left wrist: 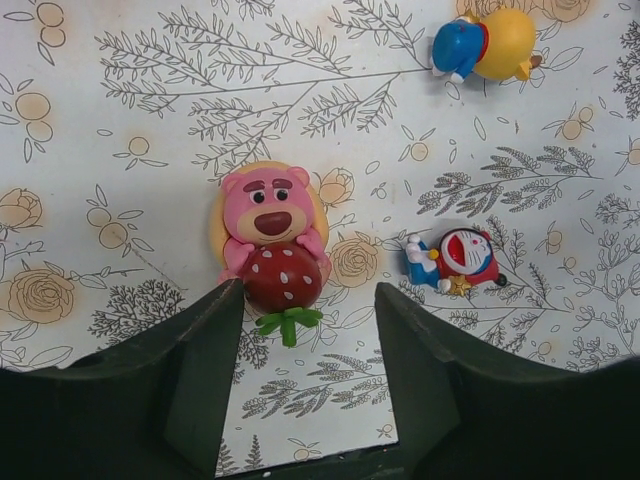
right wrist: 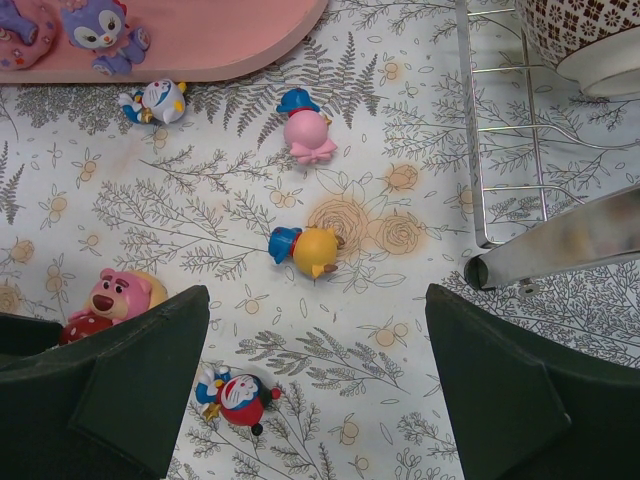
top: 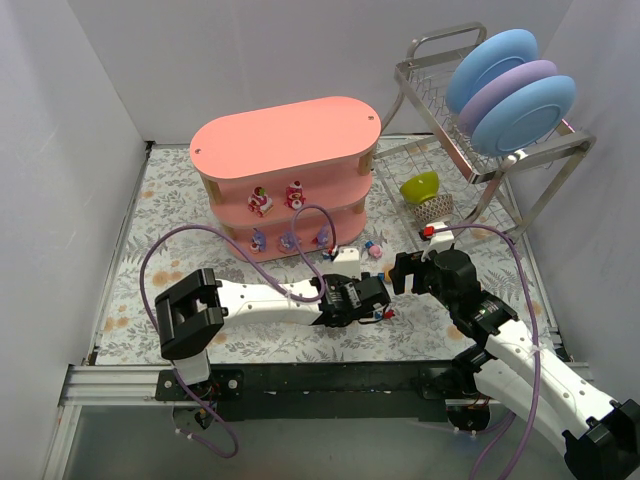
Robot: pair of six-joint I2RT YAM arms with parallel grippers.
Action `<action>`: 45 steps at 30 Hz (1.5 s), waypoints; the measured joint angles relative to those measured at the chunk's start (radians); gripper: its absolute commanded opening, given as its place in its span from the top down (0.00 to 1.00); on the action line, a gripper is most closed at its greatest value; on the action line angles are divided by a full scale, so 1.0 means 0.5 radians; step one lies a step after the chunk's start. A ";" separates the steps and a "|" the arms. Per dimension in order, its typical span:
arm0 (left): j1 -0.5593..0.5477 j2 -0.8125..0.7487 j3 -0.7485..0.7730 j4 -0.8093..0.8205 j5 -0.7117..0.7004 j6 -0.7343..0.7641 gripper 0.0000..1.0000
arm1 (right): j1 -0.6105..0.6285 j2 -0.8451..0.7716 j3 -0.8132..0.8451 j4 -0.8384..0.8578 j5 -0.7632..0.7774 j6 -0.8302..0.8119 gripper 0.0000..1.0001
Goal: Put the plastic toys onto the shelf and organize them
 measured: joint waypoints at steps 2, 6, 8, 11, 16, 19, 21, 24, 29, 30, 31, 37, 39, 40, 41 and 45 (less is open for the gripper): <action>-0.005 0.008 0.000 0.003 -0.007 0.005 0.48 | 0.000 0.000 0.000 0.000 0.000 0.000 0.05; -0.005 0.032 0.000 -0.001 -0.016 0.001 0.51 | 0.000 0.000 0.000 0.000 0.000 0.000 0.05; -0.005 0.051 0.001 -0.003 -0.024 -0.006 0.51 | 0.000 0.000 0.000 0.000 0.000 0.000 0.05; -0.005 0.084 0.005 -0.024 -0.050 -0.019 0.55 | 0.000 0.000 0.000 0.000 0.000 0.000 0.04; -0.008 0.135 0.045 -0.097 -0.110 -0.035 0.64 | 0.000 0.001 0.000 0.000 -0.001 0.000 0.05; -0.012 0.137 0.058 -0.109 -0.124 -0.054 0.64 | 0.000 0.001 0.000 0.001 -0.002 0.000 0.05; -0.014 0.137 0.058 -0.110 -0.131 -0.060 0.67 | 0.000 0.001 0.000 0.001 -0.003 0.000 0.05; -0.019 0.136 0.057 -0.109 -0.143 -0.060 0.80 | 0.000 0.001 0.000 0.001 -0.008 0.000 0.05; -0.020 0.124 0.056 -0.109 -0.148 -0.051 1.00 | 0.000 0.000 0.000 0.002 -0.008 0.000 0.05; -0.020 0.121 0.056 -0.113 -0.148 -0.047 1.00 | 0.000 0.000 0.000 0.003 -0.009 0.000 0.05; -0.020 0.111 0.056 -0.118 -0.148 -0.040 1.00 | 0.000 0.000 0.000 0.004 -0.009 0.000 0.05; -0.019 0.018 0.140 -0.294 -0.195 0.019 1.00 | 0.000 0.000 0.000 0.016 -0.010 0.000 0.05; -0.019 -0.006 0.250 -0.391 -0.230 0.043 1.00 | 0.000 0.000 0.000 0.021 -0.010 0.000 0.05; -0.019 -0.014 0.325 -0.455 -0.248 0.059 1.00 | 0.000 0.000 0.000 0.024 -0.011 0.000 0.05; -0.019 -0.022 0.404 -0.514 -0.274 0.070 1.00 | 0.000 0.000 0.000 0.029 -0.012 0.000 0.05; -0.012 -0.038 0.739 -0.746 -0.375 0.111 1.00 | 0.001 0.000 0.000 0.031 -0.018 0.000 0.05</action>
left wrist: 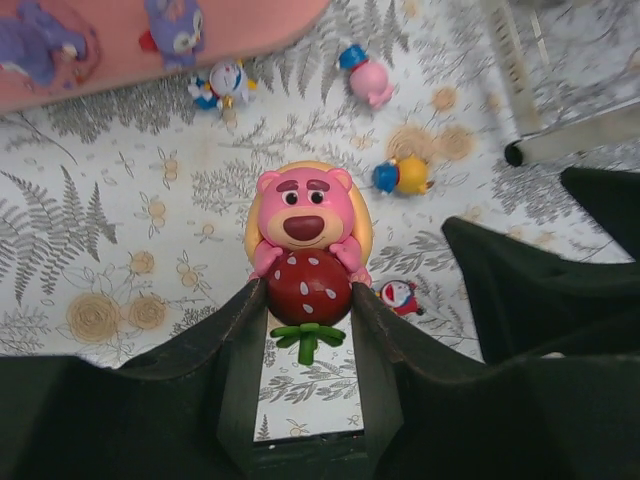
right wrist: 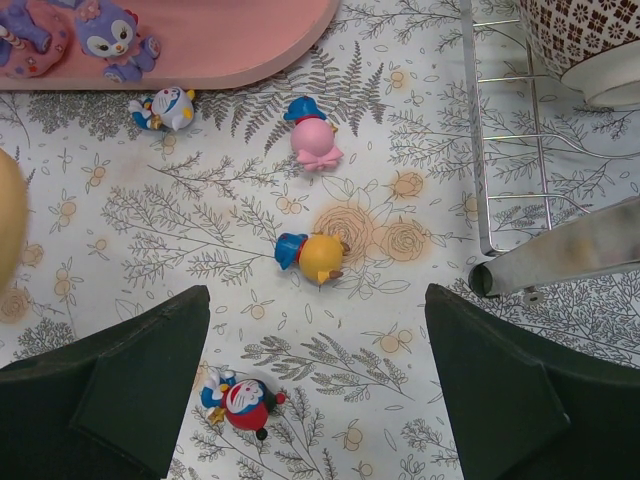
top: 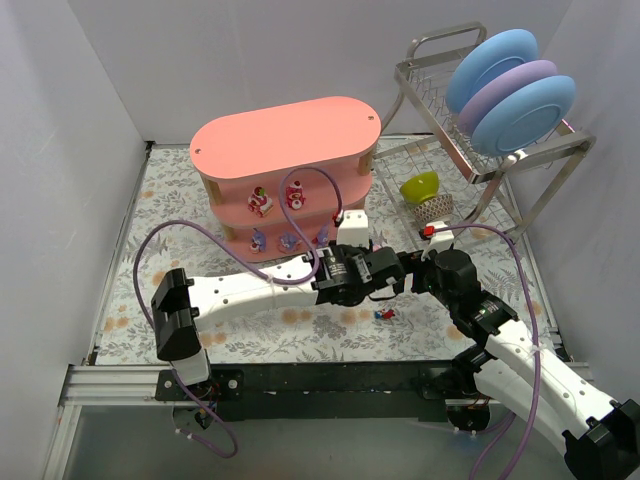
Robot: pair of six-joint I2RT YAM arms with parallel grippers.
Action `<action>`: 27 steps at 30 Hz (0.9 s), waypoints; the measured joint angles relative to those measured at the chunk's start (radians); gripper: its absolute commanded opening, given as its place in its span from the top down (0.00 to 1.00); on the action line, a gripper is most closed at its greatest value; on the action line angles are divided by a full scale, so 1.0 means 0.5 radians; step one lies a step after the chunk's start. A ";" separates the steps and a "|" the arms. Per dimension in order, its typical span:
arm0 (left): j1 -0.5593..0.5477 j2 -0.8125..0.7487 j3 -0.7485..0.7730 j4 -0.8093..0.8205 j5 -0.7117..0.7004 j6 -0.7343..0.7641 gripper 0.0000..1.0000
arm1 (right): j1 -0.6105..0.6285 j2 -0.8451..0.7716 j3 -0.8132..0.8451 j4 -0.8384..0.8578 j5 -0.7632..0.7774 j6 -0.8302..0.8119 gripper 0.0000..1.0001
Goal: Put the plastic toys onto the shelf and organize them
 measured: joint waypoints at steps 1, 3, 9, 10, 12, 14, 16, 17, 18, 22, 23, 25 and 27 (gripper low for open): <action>0.008 -0.002 0.081 -0.057 -0.018 0.011 1.00 | 0.000 0.000 0.000 0.001 0.000 0.000 0.05; 0.029 -0.004 0.217 -0.150 -0.046 0.042 1.00 | 0.000 0.000 0.000 0.001 -0.005 0.000 0.05; 0.220 -0.009 0.449 -0.270 -0.076 0.235 1.00 | 0.000 -0.001 -0.001 0.007 -0.005 0.000 0.05; 0.266 -0.009 0.480 -0.272 -0.078 0.274 1.00 | 0.000 -0.001 -0.001 0.007 -0.005 0.000 0.05; 0.330 -0.009 0.520 -0.270 -0.079 0.336 1.00 | 0.000 -0.002 -0.004 0.008 -0.006 0.000 0.05; 0.400 -0.009 0.551 -0.266 -0.082 0.404 1.00 | 0.000 -0.002 -0.004 0.009 -0.006 0.000 0.05; 0.461 -0.009 0.568 -0.249 -0.084 0.473 1.00 | 0.000 -0.004 -0.004 0.009 -0.007 -0.001 0.05; 0.486 -0.009 0.574 -0.235 -0.085 0.513 1.00 | 0.000 -0.004 -0.004 0.010 -0.008 -0.001 0.05; 0.509 -0.009 0.577 -0.219 -0.085 0.547 1.00 | 0.000 -0.003 -0.004 0.010 -0.013 -0.001 0.05; 0.583 -0.007 0.621 -0.159 -0.079 0.689 1.00 | 0.000 -0.003 -0.004 0.011 -0.018 -0.001 0.05; 0.600 -0.005 0.641 -0.146 -0.078 0.716 1.00 | 0.000 -0.003 -0.004 0.011 -0.020 -0.001 0.05; 0.635 0.011 0.691 -0.121 -0.076 0.777 1.00 | 0.000 -0.003 -0.004 0.011 -0.021 -0.001 0.05; 0.665 0.030 0.719 -0.079 -0.061 0.821 1.00 | 0.000 -0.003 -0.004 0.012 -0.021 -0.002 0.05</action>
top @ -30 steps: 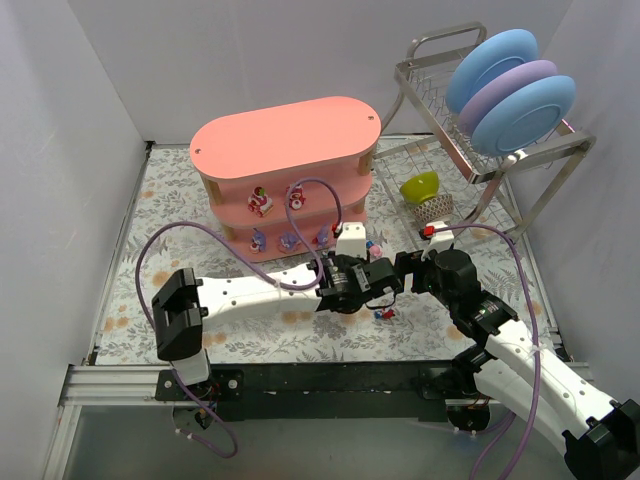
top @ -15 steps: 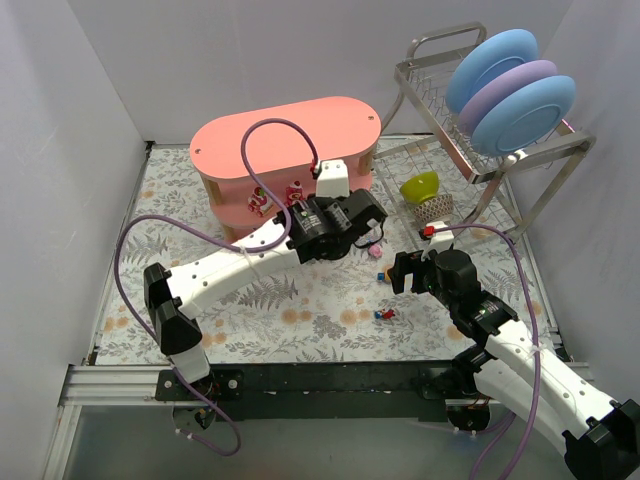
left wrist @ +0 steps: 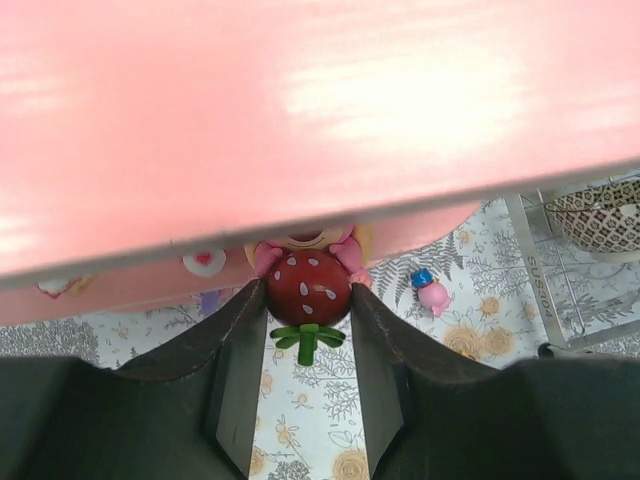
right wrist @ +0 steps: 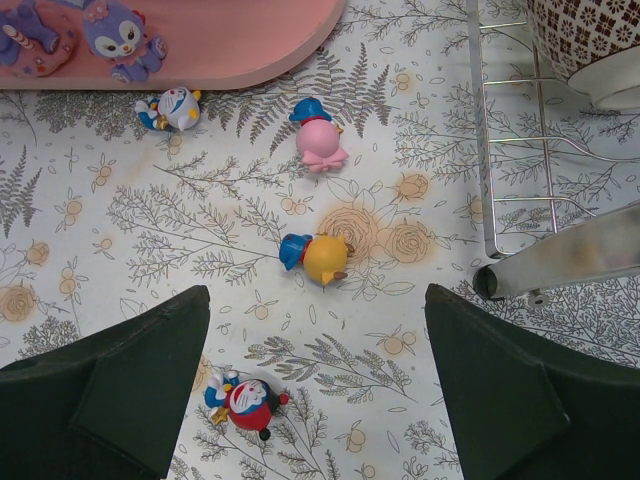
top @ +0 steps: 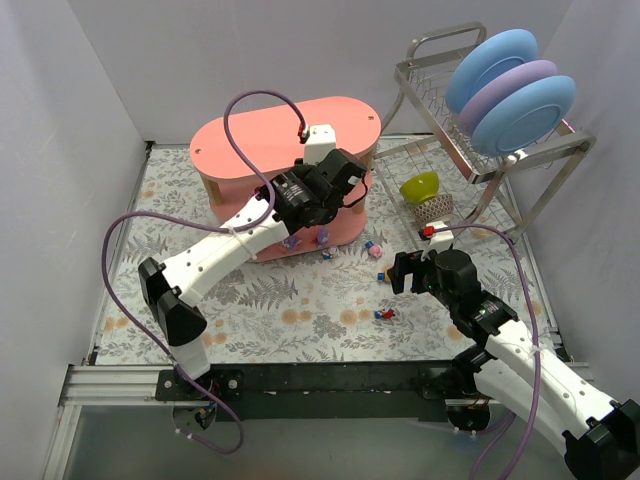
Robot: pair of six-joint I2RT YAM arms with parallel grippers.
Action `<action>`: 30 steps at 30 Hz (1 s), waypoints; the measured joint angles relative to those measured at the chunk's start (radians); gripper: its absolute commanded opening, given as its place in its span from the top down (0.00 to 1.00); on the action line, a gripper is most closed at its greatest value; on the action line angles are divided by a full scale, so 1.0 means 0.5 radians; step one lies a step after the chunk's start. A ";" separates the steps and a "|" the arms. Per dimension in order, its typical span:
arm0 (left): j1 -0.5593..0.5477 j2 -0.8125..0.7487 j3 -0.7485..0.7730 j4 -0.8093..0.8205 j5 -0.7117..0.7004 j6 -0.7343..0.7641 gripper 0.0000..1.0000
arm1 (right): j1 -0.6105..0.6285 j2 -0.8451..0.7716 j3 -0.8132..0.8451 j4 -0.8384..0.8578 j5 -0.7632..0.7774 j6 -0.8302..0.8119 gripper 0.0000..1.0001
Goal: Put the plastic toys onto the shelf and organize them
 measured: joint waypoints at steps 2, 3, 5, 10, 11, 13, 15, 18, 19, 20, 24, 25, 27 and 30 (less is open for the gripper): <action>0.031 0.027 0.013 0.038 0.026 0.047 1.00 | 0.000 0.000 -0.001 0.000 0.000 0.000 0.05; 0.046 0.035 0.013 0.050 0.037 0.061 1.00 | 0.000 0.000 -0.001 0.000 0.000 0.000 0.05; 0.070 0.066 0.014 0.069 0.062 0.094 1.00 | 0.000 0.000 -0.001 0.001 -0.001 -0.001 0.05; 0.068 0.159 0.060 0.085 0.089 0.143 1.00 | 0.000 0.000 -0.002 0.001 -0.008 -0.002 0.05; 0.063 0.166 0.063 0.089 0.105 0.150 1.00 | 0.000 0.000 -0.002 0.001 -0.009 -0.003 0.05; 0.066 0.171 0.067 0.094 0.114 0.158 1.00 | 0.000 0.000 -0.003 0.002 -0.013 -0.004 0.05; 0.069 0.171 0.072 0.092 0.128 0.163 1.00 | 0.000 0.000 -0.004 0.002 -0.014 -0.004 0.05; 0.069 0.173 0.076 0.097 0.143 0.166 0.99 | 0.000 0.000 -0.004 0.002 -0.014 -0.004 0.05; 0.069 0.173 0.076 0.098 0.143 0.166 0.99 | 0.000 0.000 -0.004 0.002 -0.014 -0.004 0.05; 0.069 0.174 0.076 0.099 0.143 0.166 0.98 | 0.000 0.000 -0.004 0.002 -0.015 -0.004 0.05; 0.069 0.172 0.055 0.136 0.130 0.164 0.96 | 0.000 0.000 -0.004 0.002 -0.018 -0.004 0.05; 0.069 0.171 0.043 0.156 0.124 0.163 0.96 | 0.000 0.000 -0.004 0.002 -0.021 -0.004 0.05; 0.068 0.163 0.008 0.194 0.122 0.156 0.96 | 0.000 0.000 -0.005 0.002 -0.022 -0.004 0.05; 0.066 0.139 -0.072 0.231 0.133 0.132 0.96 | 0.000 0.000 -0.011 0.010 -0.023 -0.004 0.05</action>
